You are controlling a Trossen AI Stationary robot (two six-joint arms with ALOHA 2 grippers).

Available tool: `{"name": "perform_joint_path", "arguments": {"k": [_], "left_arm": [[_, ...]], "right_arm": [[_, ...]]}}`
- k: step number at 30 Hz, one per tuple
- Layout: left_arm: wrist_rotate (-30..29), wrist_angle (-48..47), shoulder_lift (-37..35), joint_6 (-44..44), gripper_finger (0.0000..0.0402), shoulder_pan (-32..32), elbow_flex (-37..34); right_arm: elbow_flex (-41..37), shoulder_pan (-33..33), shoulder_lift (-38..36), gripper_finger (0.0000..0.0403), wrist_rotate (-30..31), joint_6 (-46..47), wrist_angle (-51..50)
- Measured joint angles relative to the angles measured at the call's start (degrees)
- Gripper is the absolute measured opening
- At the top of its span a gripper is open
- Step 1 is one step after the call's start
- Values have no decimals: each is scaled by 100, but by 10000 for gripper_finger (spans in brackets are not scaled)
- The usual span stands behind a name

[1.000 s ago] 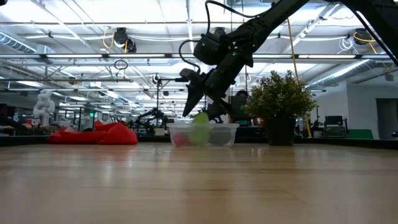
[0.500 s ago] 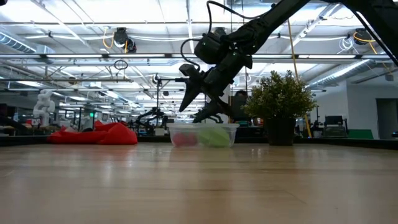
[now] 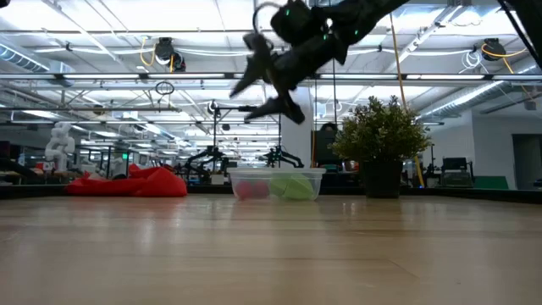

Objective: Pick and placing Produce into tupperware
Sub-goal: Put the apricot into the bin

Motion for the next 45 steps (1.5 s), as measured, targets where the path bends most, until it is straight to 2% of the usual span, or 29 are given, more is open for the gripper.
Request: {"name": "perform_joint_path", "arguments": {"k": [11,19,30,36,45], "left_arm": [[2,-8,0,-127,159,0,0],[4,-7,2,-126,159,0,0],[7,-7,2,-149,159,1,0],[7,-5,2,-172,159,0,0],[7,-3,2,-194,159,2,0]], "right_arm": [[0,1510,-603,235,46,545,-24],[0,2740,-622,235,468,1446,-303],[0,4076,-616,235,1771,2940,-1415],[0,4615,-619,235,1971,3917,-1932],[0,5267,-794,235,2458,5426,-3696]]}}
